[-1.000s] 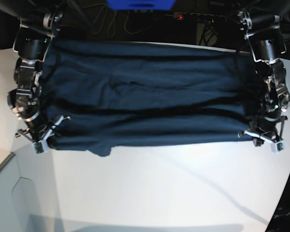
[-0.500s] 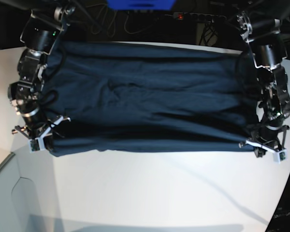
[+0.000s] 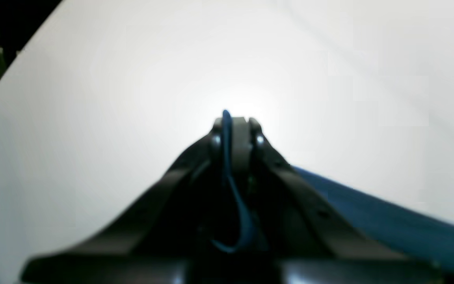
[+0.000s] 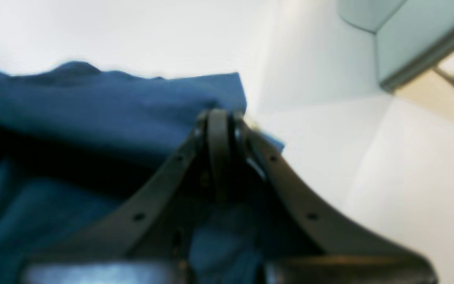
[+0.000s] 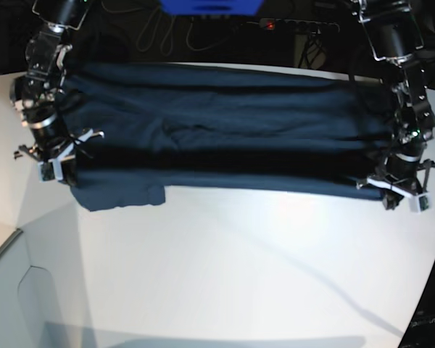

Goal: Layout the t-shirt on the table in an organized manner, then fold the t-shirt properly
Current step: 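Fold the hem half over toward the collar with both grippers, then hold the strip ends with both grippers and smooth it flat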

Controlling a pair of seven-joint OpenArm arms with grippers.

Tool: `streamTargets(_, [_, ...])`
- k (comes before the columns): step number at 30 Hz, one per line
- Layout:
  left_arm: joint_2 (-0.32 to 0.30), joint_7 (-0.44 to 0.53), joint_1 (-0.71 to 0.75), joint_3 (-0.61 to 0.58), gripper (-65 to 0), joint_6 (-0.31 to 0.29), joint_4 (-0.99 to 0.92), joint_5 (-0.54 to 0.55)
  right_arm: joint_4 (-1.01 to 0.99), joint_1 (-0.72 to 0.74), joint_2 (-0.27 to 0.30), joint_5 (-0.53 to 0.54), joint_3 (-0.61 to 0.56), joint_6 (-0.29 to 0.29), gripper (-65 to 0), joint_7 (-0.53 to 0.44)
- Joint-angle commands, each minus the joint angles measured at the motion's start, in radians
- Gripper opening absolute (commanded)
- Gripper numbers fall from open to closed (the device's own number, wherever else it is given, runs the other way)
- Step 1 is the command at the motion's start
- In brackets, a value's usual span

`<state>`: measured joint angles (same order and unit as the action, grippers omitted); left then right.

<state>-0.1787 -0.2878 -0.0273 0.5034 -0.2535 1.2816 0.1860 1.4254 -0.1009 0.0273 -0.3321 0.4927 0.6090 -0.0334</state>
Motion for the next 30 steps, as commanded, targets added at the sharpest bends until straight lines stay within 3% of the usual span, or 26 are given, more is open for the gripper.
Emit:
streamTargets(1, [-0.002,0.029,0.0,0.027,-64.9,0.006,0.039,0.008,0.036,-0.006,0.009,0.034,0.004,0.004,-65.0,-0.03])
streamTargets(7, [0.028,0.028,0.08,0.079,-64.9,0.006,0.117,0.008,0.099,-0.112,0.013,0.121,0.001,0.004,-65.0,-0.03])
streamTargets(19, [0.041,0.029,0.191,0.084,-64.9,0.006,0.135,0.01,0.108,-0.225,0.009,0.121,0.001,0.004,-65.0,-0.032])
streamTargets(25, [0.031,0.028,0.232,0.084,-64.9,0.006,0.148,0.132,0.101,-0.279,0.004,0.121,-0.001,0.004,-65.0,-0.079])
streamTargets(30, [0.029,0.028,0.237,0.084,-64.9,0.006,0.137,0.132,0.097,-0.296,-0.02,0.12,-0.001,0.004,-65.0,-0.125])
